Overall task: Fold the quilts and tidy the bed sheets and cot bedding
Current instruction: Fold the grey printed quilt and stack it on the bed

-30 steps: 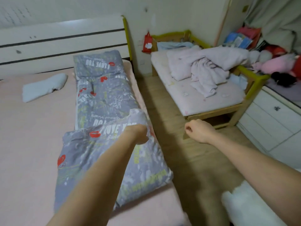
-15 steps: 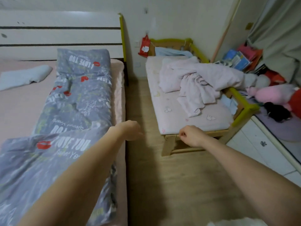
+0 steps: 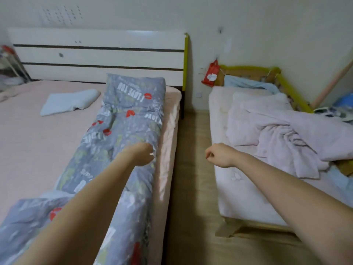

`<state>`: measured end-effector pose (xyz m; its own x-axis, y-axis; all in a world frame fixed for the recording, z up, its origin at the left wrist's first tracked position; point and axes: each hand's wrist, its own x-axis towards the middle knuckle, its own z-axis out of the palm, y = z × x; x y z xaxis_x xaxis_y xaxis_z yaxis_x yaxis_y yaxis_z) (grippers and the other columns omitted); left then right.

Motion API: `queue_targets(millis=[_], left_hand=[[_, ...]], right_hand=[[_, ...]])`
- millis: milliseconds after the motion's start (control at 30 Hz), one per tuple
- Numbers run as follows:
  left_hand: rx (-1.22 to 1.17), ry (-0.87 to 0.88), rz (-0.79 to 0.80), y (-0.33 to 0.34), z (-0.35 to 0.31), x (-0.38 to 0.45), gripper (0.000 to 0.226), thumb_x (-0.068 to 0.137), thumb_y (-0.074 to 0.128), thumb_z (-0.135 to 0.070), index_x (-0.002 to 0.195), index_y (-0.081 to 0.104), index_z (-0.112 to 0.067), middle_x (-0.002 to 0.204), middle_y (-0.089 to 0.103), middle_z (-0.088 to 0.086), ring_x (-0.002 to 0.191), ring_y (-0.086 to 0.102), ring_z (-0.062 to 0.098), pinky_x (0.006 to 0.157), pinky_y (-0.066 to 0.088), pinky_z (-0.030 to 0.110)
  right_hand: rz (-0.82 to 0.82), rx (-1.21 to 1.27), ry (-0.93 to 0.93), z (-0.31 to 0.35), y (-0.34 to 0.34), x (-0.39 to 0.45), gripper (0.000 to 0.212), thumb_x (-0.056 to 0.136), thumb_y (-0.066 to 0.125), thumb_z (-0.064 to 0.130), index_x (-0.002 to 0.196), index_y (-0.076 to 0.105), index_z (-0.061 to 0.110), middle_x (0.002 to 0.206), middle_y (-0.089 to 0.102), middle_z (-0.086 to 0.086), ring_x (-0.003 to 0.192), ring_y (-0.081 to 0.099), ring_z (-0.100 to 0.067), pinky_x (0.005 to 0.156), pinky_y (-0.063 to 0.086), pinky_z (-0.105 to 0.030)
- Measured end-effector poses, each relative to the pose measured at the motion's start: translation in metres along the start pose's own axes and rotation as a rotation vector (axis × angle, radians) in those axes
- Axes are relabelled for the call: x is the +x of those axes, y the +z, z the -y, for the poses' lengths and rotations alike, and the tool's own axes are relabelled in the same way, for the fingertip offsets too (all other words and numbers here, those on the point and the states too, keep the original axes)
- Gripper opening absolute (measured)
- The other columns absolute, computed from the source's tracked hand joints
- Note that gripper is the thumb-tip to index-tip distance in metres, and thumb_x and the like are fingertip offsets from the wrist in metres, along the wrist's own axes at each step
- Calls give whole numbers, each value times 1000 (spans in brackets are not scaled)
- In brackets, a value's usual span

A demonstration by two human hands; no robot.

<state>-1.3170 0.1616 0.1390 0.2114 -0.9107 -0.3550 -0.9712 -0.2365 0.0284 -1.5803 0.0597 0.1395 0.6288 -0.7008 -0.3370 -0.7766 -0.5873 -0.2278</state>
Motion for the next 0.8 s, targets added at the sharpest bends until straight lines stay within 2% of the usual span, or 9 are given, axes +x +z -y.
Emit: queue_targets(millis=[133,267,467,600,700,800], left_hand=[[24,-18,9,-46,14,82,39,97,47,-38,130,55,-19,134,54,5,120,52,26,95,43,35],[9,-11,54,-72,25,157,43,98,46,-37,136,49,-18,139,49,7,124,48,27,102,41,37],[-34,-101,-23,-110,68,298,53,97,49,-37,145,36,-17,144,40,10,129,44,30,100,38,37],[-109,-222,-82,-152,106,389,55,98,49,-36,147,32,-18,145,38,9,127,46,30,97,42,41],[-198,-277,-120,-172,127,440,56,97,50,-36,147,33,-17,146,38,8,128,46,28,98,41,39],[-287,-328,-115,-179,149,492,55,97,51,-36,146,35,-16,147,39,8,128,46,27,99,40,37]], right_hand=[[-66,61,5,-19,-45,87,26,93,46,19,107,68,17,110,64,-4,99,58,-23,87,49,-33],[-62,80,40,-44,-74,170,24,92,49,21,107,67,17,109,64,-3,102,59,-24,89,50,-35],[-101,135,22,-78,-129,350,36,94,56,29,125,58,11,125,60,-9,111,57,-25,92,47,-32],[-52,124,-41,-83,-181,469,34,92,58,32,118,60,10,113,63,-9,99,60,-25,87,50,-38],[-50,94,-105,-76,-210,540,25,92,55,30,103,61,8,108,63,-12,94,59,-28,75,46,-36],[-33,56,-169,-61,-230,616,25,93,53,30,95,60,5,103,61,-16,97,58,-33,71,43,-34]])
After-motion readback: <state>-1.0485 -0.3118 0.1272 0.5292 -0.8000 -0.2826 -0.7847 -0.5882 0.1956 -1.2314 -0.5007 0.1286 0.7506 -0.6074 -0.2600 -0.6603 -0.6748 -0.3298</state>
